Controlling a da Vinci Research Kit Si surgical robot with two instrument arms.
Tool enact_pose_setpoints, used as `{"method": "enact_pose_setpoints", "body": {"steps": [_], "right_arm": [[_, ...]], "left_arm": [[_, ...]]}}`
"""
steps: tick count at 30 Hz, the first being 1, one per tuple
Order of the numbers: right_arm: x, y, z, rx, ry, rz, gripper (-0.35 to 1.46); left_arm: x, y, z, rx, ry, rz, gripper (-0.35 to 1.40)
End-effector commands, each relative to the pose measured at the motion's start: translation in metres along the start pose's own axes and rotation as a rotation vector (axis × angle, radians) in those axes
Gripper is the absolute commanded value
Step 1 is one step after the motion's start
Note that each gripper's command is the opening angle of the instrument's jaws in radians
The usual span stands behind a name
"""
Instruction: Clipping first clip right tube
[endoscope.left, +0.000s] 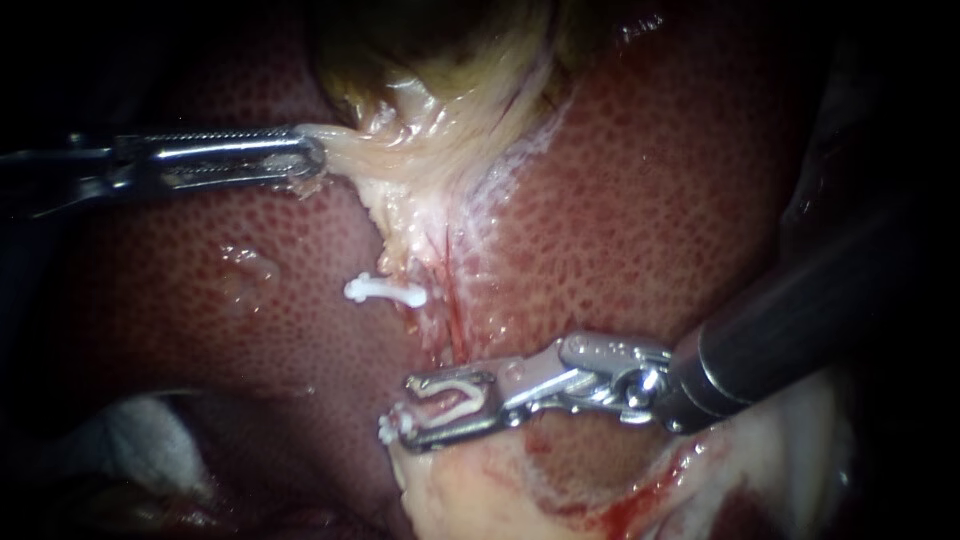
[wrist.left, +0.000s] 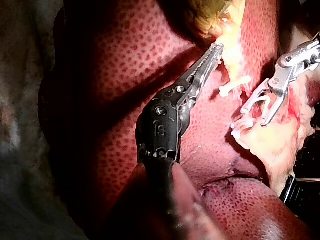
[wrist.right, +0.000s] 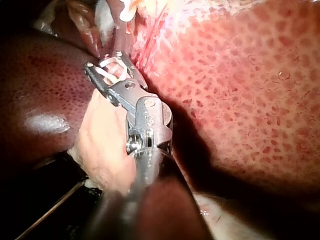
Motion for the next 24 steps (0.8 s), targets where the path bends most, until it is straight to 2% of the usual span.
{"method": "enact_pose_setpoints", "body": {"steps": [1, 13, 24], "right_arm": [[0.0, 0.0, 0.0, 0.0, 0.0, 0.0, 0.38], [-0.0001, -0.0004, -0.0009, 0.006, -0.001, -0.001, 0.41], [0.0017, -0.0013, -0.0067, 0.027, 0.002, 0.014, 0.43]], "left_arm": [[0.0, 0.0, 0.0, 0.0, 0.0, 0.0, -0.35], [0.0, 0.0, -0.0001, 0.0, 0.0, 0.0, -0.35], [0.0, -0.0001, -0.0002, -0.001, 0.0, 0.0, -0.35]]}}
